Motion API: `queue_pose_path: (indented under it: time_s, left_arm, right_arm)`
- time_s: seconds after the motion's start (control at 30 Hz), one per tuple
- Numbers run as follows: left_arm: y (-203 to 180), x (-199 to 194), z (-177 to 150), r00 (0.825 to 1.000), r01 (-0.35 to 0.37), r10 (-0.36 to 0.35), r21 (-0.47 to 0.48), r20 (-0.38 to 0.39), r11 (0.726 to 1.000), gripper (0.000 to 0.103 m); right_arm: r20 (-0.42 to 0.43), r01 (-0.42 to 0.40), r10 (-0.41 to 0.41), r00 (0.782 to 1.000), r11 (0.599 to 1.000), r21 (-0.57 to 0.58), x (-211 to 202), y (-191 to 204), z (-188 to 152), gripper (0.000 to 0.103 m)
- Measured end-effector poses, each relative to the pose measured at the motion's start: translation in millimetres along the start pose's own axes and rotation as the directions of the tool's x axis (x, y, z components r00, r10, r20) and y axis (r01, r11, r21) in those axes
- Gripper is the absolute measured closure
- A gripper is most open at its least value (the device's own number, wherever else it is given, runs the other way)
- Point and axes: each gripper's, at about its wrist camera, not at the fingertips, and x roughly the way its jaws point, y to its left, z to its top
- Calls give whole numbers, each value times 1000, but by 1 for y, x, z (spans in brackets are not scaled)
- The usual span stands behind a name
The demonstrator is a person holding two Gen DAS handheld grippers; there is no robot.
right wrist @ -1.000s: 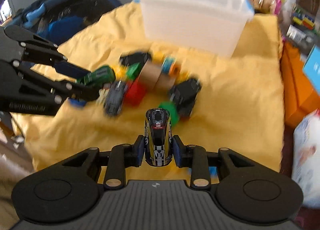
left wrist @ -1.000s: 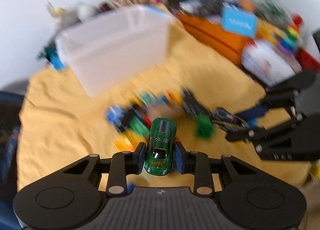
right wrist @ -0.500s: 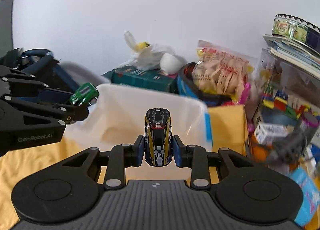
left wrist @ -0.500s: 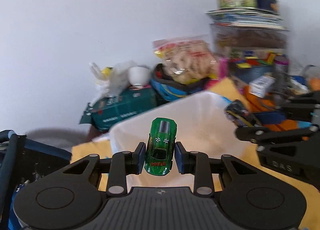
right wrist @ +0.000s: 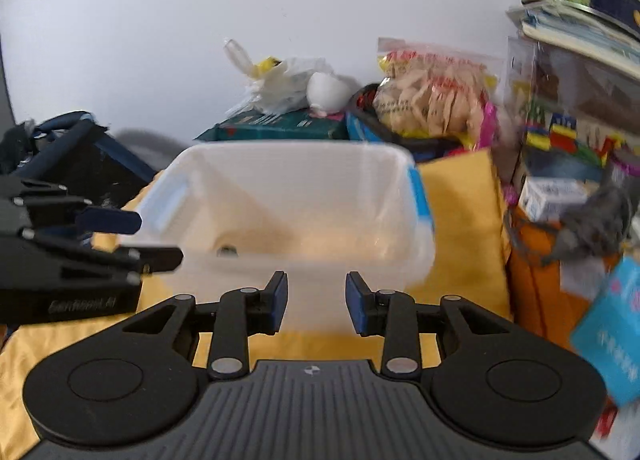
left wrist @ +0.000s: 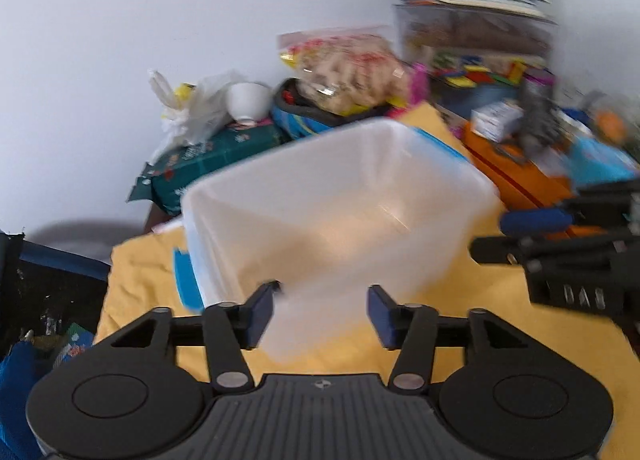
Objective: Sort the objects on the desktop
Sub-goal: 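Lift both cars over the white bin and release them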
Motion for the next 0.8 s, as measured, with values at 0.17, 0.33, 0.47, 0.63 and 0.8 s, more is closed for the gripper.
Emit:
queue_pose_path:
  time_s: [0.17, 0.33, 0.47, 0.63, 0.8]
  left_arm:
    - [-12, -27, -54, 994, 68, -69, -15, -80, 998, 40]
    - [-28, -43, -104, 978, 115, -116, -16, -171, 993, 40]
    - [-32, -40, -128, 939, 211, -235, -119, -252, 970, 42]
    - [-35, -25, -132, 918, 241, -286, -188, -274, 952, 59]
    - [-27, -7, -140, 913, 224, -310, -308, -265, 925, 71]
  right_arm:
    - [-72, -16, 12, 997, 998, -64, -20, 10, -37, 67]
    - [-196, -73, 51, 979, 992, -103, -33, 18, -91, 67]
    - [-276, -95, 53, 960, 985, -141, -40, 22, -127, 68]
    - [-276, -81, 54, 960, 993, -87, -43, 14, -132, 67]
    - [-232, -50, 21, 973, 991, -122, -51, 13, -131, 67]
